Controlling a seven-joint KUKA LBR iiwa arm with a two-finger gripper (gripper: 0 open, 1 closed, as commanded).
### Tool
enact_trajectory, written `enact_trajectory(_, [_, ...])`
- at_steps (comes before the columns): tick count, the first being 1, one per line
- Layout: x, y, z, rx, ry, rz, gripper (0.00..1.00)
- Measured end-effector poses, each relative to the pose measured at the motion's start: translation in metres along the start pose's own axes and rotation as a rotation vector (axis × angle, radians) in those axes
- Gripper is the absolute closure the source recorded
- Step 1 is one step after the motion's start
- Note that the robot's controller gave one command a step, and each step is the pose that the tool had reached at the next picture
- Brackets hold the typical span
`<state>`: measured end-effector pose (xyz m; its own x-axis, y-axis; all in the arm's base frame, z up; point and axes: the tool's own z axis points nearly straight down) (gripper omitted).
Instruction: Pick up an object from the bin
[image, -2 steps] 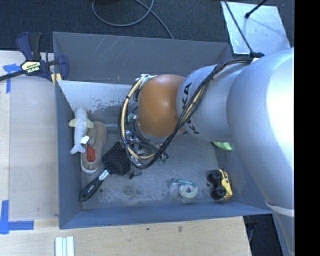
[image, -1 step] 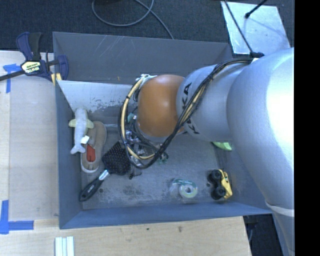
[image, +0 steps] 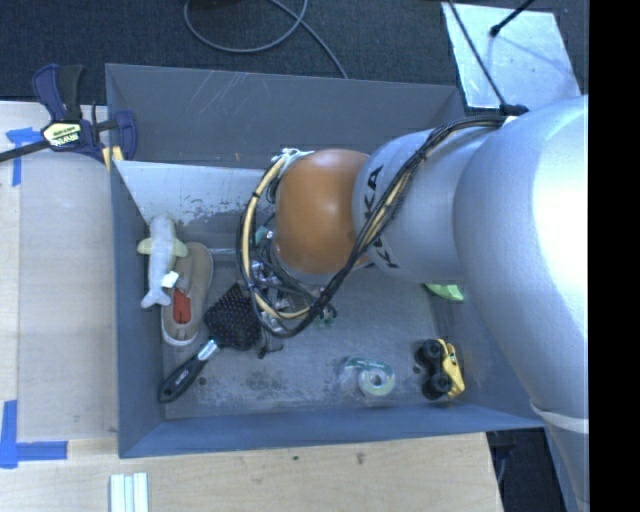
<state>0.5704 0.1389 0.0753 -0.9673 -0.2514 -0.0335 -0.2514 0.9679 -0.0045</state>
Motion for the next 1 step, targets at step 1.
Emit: enact_trajectory(1, [-0.0130, 0.0030, 0.0010, 0.005, 0.003, 0.022, 1.00])
